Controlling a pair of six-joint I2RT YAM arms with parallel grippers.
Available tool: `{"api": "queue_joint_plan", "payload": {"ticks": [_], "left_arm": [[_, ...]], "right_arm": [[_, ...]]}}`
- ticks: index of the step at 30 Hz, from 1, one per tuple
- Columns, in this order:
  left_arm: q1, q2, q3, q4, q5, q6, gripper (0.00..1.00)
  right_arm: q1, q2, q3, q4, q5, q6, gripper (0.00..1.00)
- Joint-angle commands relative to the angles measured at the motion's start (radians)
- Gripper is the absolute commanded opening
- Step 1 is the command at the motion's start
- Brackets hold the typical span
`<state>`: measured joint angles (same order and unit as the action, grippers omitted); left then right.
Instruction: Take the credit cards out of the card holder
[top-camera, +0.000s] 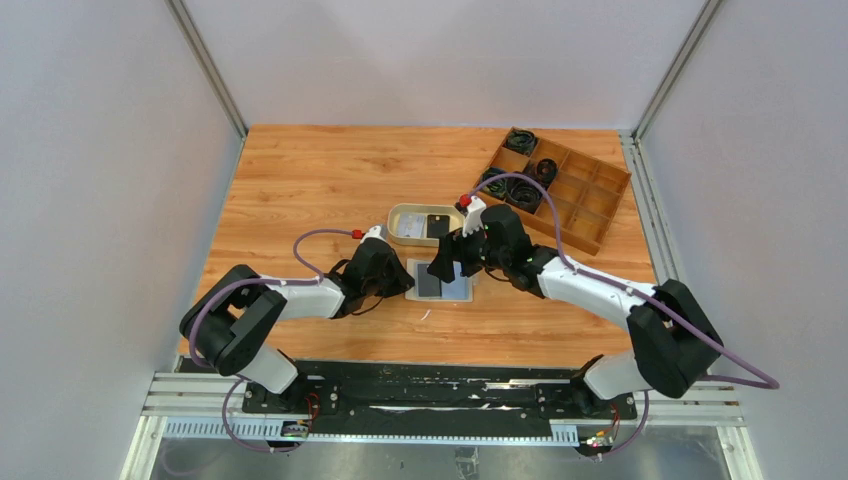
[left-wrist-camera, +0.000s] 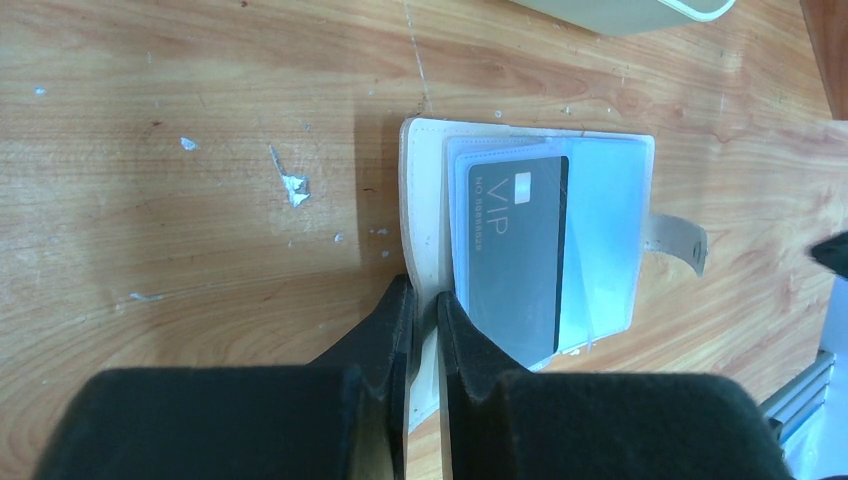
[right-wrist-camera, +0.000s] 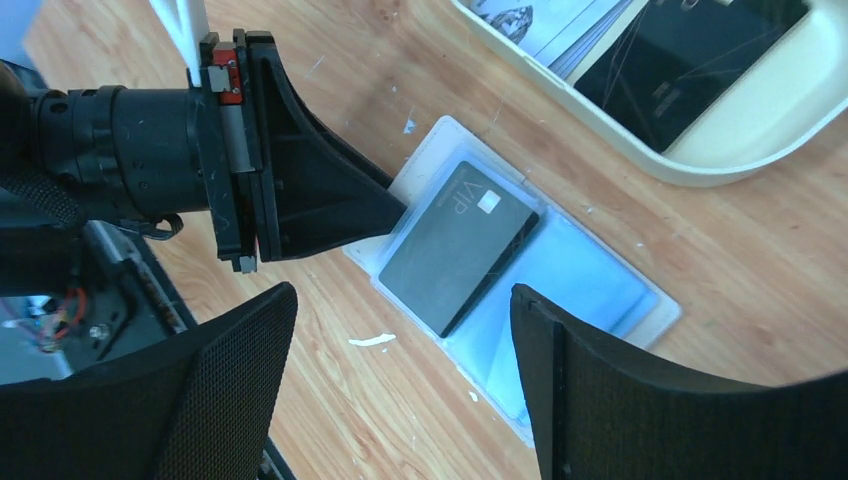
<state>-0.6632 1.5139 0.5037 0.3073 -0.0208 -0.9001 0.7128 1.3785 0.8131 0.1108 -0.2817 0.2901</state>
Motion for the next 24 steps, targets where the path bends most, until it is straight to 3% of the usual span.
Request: {"api": "queue_joint_plan", "payload": {"ticks": [1, 11, 24], "left_arm": [[0.003, 0.073, -0.039, -0.157, -0.031, 0.043, 0.00], [0.003, 0.110, -0.039, -0.156, -0.048, 0.046, 0.00], [0.003, 0.137, -0.030, -0.156, -0.046, 0.049, 0.00]], "right_arm": [[-0.071, 0.065, -0.068, 0.234, -0.257, 0.154, 0.81], [-0.108, 0.231, -0.169, 0.487, -0.312, 0.337, 0.79], [-0.131, 0.280, -0.233, 0.541, -0.212, 0.348, 0.78]]}}
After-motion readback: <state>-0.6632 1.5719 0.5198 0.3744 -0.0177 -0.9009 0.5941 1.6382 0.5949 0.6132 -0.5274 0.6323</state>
